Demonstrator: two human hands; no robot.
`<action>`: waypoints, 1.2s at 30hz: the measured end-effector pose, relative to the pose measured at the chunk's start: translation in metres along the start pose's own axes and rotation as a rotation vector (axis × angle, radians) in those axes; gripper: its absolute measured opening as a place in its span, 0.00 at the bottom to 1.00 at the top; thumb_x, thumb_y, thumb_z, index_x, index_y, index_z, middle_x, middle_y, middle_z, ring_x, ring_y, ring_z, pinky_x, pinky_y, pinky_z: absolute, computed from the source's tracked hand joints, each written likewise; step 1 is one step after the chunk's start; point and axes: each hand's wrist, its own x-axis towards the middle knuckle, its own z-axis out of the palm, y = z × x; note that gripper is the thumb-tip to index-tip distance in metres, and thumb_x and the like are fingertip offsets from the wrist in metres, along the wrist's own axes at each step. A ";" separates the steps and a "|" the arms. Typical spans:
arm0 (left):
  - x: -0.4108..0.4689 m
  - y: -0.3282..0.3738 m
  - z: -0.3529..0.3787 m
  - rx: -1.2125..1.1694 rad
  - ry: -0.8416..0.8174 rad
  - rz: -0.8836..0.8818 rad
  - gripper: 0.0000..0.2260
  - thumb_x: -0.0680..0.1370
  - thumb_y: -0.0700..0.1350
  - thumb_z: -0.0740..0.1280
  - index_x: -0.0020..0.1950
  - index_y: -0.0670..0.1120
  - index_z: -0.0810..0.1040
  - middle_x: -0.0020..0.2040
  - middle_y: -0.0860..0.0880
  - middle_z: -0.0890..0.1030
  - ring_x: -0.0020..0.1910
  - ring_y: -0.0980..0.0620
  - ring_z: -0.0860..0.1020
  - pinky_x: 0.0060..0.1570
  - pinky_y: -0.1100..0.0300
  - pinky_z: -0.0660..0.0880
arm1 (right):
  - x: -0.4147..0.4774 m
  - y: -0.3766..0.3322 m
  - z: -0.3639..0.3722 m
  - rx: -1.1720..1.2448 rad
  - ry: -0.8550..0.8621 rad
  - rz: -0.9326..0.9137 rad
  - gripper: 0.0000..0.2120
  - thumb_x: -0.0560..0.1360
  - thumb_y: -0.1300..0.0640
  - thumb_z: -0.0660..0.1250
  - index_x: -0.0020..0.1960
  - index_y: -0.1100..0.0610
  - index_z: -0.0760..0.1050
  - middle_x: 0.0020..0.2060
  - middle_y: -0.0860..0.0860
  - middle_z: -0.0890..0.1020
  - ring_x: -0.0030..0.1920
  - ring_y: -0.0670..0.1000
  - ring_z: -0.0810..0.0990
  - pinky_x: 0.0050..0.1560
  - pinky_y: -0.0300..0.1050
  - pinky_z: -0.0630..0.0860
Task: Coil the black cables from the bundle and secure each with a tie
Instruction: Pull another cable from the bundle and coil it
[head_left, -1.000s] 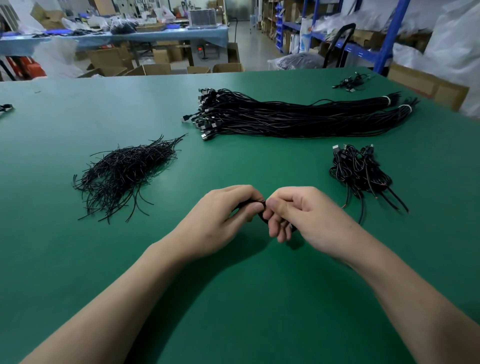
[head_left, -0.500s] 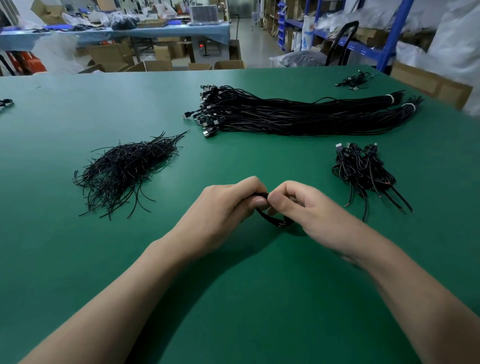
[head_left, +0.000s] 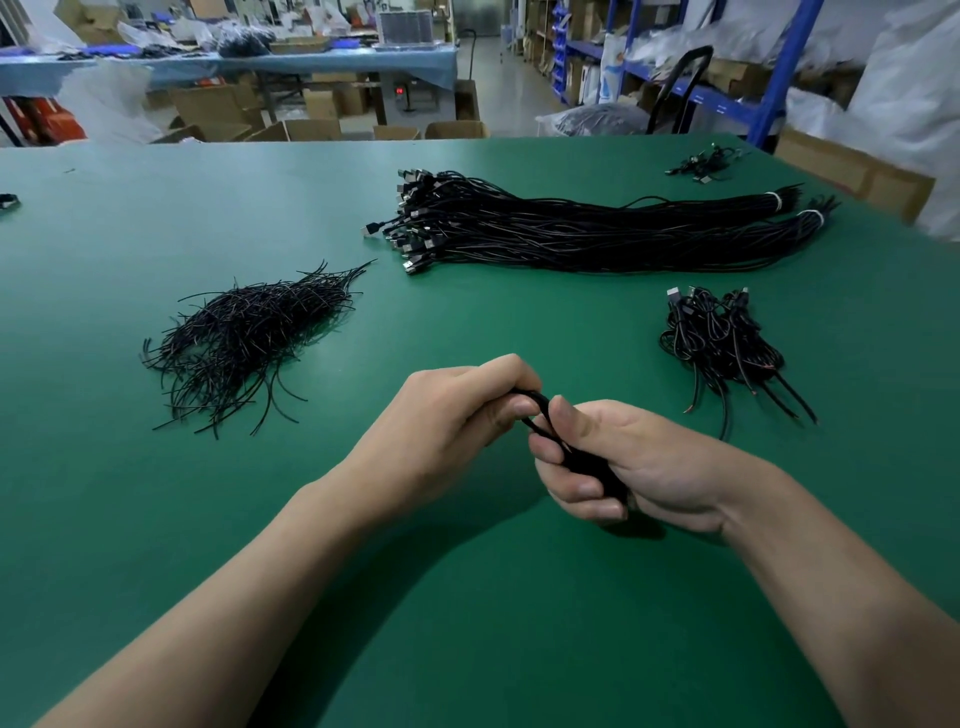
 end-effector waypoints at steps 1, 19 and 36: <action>0.000 0.000 0.000 0.000 0.000 0.002 0.08 0.84 0.54 0.58 0.49 0.54 0.72 0.33 0.59 0.70 0.32 0.56 0.67 0.35 0.63 0.66 | 0.000 0.000 0.001 -0.005 0.001 -0.006 0.19 0.78 0.37 0.58 0.40 0.52 0.70 0.28 0.49 0.69 0.24 0.46 0.65 0.27 0.35 0.62; 0.001 -0.010 -0.013 0.386 -0.092 0.080 0.17 0.84 0.53 0.56 0.54 0.44 0.78 0.45 0.55 0.79 0.44 0.53 0.75 0.42 0.54 0.74 | 0.005 0.004 0.004 -0.927 0.446 -0.143 0.13 0.84 0.47 0.59 0.42 0.51 0.68 0.31 0.46 0.75 0.32 0.49 0.73 0.37 0.53 0.71; -0.005 -0.011 -0.003 0.171 -0.238 -0.267 0.19 0.82 0.60 0.51 0.45 0.50 0.74 0.32 0.51 0.74 0.34 0.50 0.72 0.39 0.51 0.71 | 0.014 0.007 0.021 -1.616 0.547 -0.179 0.13 0.85 0.44 0.50 0.50 0.51 0.64 0.38 0.46 0.74 0.38 0.56 0.76 0.36 0.51 0.65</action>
